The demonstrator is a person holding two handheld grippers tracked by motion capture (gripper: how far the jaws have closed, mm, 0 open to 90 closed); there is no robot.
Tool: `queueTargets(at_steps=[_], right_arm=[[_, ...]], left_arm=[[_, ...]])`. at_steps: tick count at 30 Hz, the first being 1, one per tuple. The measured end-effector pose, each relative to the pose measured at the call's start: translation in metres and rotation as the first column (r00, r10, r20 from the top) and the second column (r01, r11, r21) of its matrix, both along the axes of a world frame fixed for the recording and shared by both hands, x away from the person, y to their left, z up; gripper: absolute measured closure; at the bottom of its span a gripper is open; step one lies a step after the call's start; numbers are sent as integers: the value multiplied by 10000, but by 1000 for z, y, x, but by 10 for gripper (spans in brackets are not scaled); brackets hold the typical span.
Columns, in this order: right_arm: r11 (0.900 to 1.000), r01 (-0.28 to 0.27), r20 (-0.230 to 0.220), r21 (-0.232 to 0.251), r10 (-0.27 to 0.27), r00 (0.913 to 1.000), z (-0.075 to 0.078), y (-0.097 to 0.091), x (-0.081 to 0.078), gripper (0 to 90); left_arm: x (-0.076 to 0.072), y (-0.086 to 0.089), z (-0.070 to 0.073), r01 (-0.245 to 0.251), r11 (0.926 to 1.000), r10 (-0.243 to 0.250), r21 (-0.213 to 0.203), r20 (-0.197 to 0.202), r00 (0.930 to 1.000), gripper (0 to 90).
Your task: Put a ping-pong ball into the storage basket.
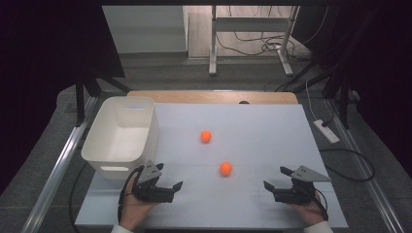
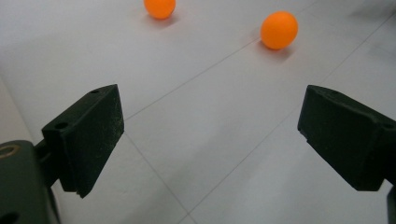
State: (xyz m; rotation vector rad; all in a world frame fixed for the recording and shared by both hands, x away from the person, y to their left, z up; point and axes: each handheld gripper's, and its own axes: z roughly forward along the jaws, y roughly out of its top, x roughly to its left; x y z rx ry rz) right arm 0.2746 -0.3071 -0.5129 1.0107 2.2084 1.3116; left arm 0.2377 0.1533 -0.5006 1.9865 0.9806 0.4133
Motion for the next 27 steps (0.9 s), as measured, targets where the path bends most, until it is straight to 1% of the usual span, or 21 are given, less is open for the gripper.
queueTargets(at_steps=[5, 8, 10, 15, 17, 20, 24, 27], right_arm=[[9999, -88, -13, -51, 88, 10000, -1, 2, 1, 129], [9999, -116, -17, -22, 116, 9999, -1, 1, 2, 130], [9999, -119, -23, 1, 119, 9999, -1, 1, 2, 129], [9999, -142, -51, -31, 142, 9999, -1, 1, 3, 129], [9999, -127, -51, -77, 127, 9999, -1, 1, 3, 129], [9999, -123, -61, -58, 122, 9999, -1, 1, 3, 129], [10000, -55, -48, -66, 55, 10000, -1, -1, 3, 129], [9999, -19, -63, -117, 18, 10000, -2, 0, 4, 129]], left_arm=[[8, -8, 7, 144, 9999, -144, 47, 34, 9999, 76], [12, -12, 9, 259, 9997, -259, -6, -68, 9996, 75], [13, -14, 9, 270, 9996, -269, 47, -70, 9996, 75], [16, -18, 10, 266, 9996, -267, -26, -121, 9996, 75], [18, -20, 11, 253, 9997, -252, 35, -111, 9996, 76], [20, -21, 12, 259, 9996, -260, -83, -161, 9995, 76], [24, -23, 14, 335, 9994, -337, -104, -202, 9992, 76], [27, -27, 18, 422, 9991, -424, -101, -150, 9990, 77]])
